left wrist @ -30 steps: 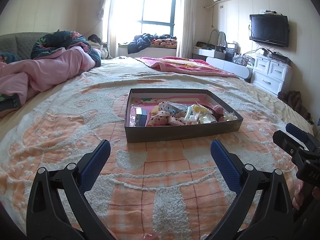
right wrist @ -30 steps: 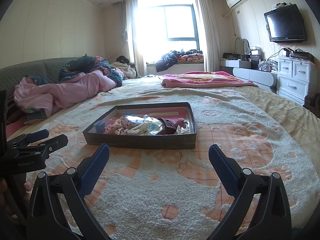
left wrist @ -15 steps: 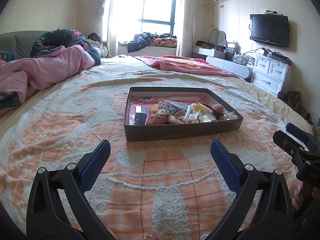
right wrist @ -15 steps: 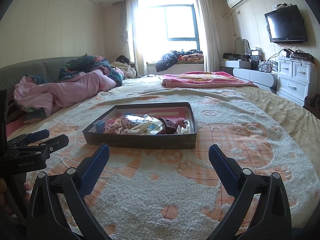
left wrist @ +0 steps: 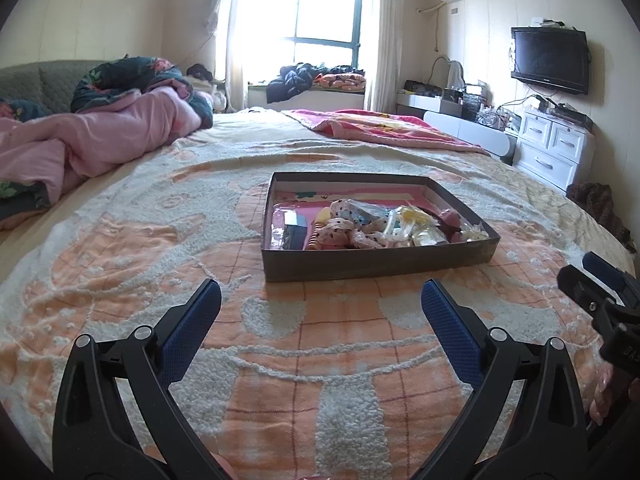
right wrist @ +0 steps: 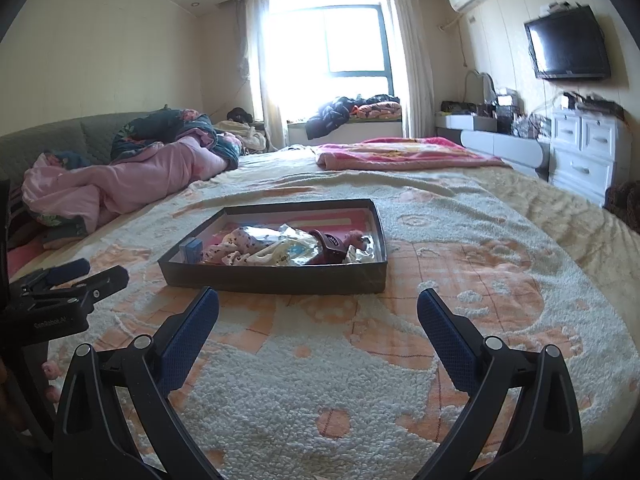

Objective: Organize jewelry

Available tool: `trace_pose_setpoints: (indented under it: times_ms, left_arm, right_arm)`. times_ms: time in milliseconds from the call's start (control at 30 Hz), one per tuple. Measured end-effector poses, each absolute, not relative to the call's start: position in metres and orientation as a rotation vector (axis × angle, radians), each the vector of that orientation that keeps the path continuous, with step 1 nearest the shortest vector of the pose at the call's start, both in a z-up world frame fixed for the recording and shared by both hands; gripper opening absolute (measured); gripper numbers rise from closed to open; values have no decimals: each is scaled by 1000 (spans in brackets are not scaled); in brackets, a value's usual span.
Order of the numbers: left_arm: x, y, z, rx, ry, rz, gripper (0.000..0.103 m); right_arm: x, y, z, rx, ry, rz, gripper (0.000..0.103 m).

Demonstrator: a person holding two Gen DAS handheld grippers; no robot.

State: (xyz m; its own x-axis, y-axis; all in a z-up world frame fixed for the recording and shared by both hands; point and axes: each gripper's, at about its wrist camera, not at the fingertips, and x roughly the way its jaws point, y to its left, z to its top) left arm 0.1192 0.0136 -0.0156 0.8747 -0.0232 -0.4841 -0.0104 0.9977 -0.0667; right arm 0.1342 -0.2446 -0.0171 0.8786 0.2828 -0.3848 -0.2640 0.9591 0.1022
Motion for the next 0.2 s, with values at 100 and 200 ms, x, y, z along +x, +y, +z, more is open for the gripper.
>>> trace_pose_setpoints:
  times_ms: [100, 200]
  left_arm:
    - [136, 34, -17, -96, 557, 37, 92]
    - [168, 74, -16, -101, 604, 125, 92]
  right_arm:
    - [157, -264, -18, 103, 469, 226, 97]
    - [214, -298, -18, 62, 577, 43, 97]
